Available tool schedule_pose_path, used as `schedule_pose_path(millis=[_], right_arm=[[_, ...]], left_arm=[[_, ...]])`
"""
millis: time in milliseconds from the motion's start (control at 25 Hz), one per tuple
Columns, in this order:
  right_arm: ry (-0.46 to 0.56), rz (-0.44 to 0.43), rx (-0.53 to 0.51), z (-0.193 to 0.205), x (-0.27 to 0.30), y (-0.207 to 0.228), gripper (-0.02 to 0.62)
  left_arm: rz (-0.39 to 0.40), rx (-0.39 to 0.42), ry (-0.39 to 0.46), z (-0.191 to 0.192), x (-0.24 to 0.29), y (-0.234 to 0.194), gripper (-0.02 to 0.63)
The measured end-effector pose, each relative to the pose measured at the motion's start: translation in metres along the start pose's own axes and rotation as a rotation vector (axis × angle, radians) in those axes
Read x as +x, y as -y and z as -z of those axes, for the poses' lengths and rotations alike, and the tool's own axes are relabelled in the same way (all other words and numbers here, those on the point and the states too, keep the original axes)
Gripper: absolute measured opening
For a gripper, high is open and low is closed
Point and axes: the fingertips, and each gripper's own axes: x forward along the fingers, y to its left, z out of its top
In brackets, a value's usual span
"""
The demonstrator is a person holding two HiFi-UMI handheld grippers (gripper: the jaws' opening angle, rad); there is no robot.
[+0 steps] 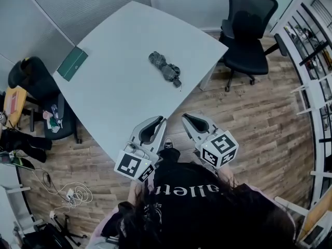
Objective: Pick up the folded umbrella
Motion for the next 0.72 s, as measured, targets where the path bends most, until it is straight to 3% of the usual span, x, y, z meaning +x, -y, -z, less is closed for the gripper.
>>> schedule_pose_path(millis=[720], right_arm=[[-0.061,0.043,-0.023,-0.022,0.110,0.009,0.032]], left_arm=[[0.046,-0.041,-0.023,-0.005,0.020,-0.111,0.054]])
